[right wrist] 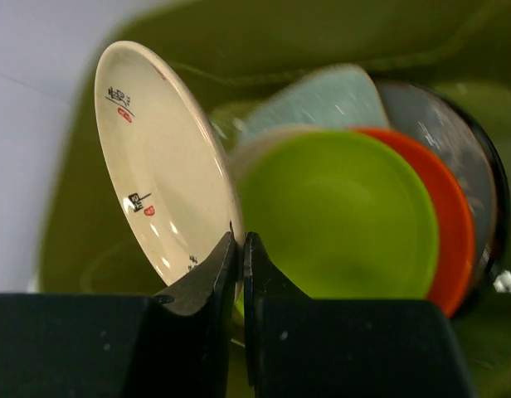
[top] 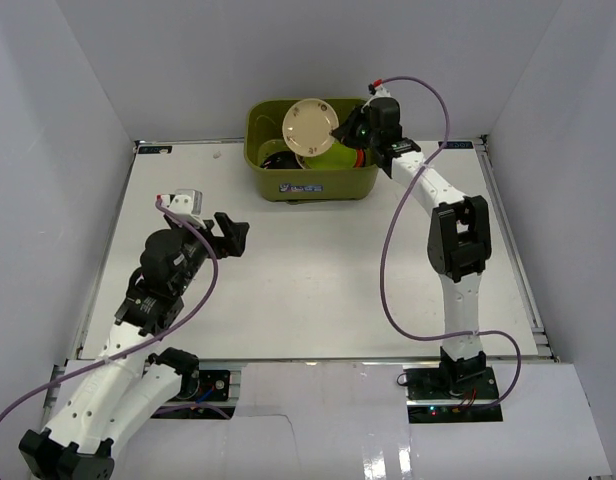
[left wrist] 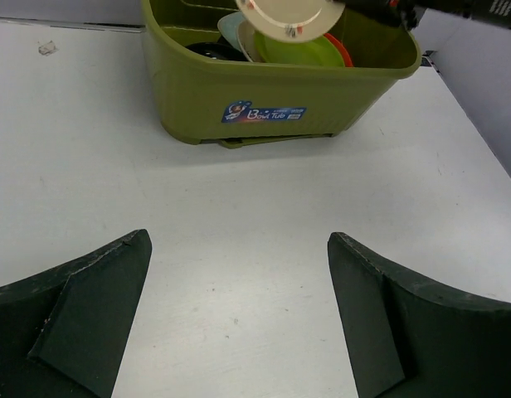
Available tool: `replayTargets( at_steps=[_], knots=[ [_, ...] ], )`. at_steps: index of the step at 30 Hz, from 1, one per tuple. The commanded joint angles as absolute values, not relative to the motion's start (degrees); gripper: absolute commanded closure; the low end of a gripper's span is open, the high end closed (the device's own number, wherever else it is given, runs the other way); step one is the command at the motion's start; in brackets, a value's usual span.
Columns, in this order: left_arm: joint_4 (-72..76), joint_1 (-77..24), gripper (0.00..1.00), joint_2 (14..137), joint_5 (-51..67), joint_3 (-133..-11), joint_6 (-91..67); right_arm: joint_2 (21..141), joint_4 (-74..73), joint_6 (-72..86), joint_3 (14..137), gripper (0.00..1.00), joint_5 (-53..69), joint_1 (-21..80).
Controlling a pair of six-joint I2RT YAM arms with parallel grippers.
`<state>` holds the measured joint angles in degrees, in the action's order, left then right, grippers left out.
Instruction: Place the plates into the plastic bin on the countertop
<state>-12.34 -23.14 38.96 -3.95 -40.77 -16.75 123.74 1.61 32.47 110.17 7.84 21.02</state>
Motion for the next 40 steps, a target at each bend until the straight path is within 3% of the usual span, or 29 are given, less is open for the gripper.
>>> replayTargets(
  at_steps=[1, 3, 6, 7, 8, 9, 13, 14, 21, 28, 33, 37, 40],
  knots=[
    [-11.2, -23.5, 0.02, 39.4, -4.0, -41.0, -16.0, 124.3, -4.2, 29.3, 113.2, 0.92, 4.1, 20.8],
    [-11.2, -23.6, 0.02, 39.9, -3.9, -41.0, -16.0, 124.5, -4.3, 29.0, 113.0, 0.9, 3.3, 20.4],
    [-11.3, -23.5, 0.02, 41.0, -4.0, -41.2, -16.1, 124.0, -4.5, 27.9, 112.1, 0.56, 4.0, 20.0],
    [-11.3, -23.5, 0.02, 41.7, -4.0, -41.1, -16.2, 122.7, -4.5, 27.4, 111.5, 0.37, 4.7, 20.0],
    [-11.3, -23.6, 0.02, 42.1, -4.0, -41.4, -16.3, 121.7, -4.3, 26.9, 110.8, 0.31, 4.8, 20.0],
    [-11.2, -23.6, 0.02, 42.5, -3.9, -41.5, -16.5, 120.5, -4.0, 26.5, 109.3, 0.19, 5.0, 20.1],
    [-11.2, -23.4, 0.02, 43.8, -2.8, -41.8, -17.0, 109.3, -2.3, 23.0, 101.6, 0.02, 6.1, 20.0],
    [-11.2, -23.4, 0.02, 44.0, -2.8, -42.0, -17.1, 106.2, -1.2, 22.7, 98.4, 0.09, 5.5, 20.1],
    [-11.5, -23.4, 0.02, 43.5, -2.5, -42.5, -18.0, 70.0, 13.3, 21.5, 49.5, 0.1, 1.9, 20.5],
    [-14.3, -23.7, 0.02, 41.8, 2.3, -41.3, -23.5, 38.2, 4.8, 21.1, 19.9, 0.1, -2.0, 20.9],
    [-16.1, -23.6, 0.02, 37.7, 3.8, -36.6, -29.2, 20.0, 2.7, 24.4, 9.6, 0.1, -3.1, 20.9],
    [-15.9, -23.6, 0.02, 36.4, 4.9, -34.1, -31.3, 20.6, 6.0, 25.1, 10.2, 0.1, -1.2, 20.8],
    [-14.1, -23.7, 0.02, 39.0, 4.1, -38.1, -30.2, 25.7, 5.0, 23.4, 18.0, 0.1, -0.7, 20.9]
  ],
)
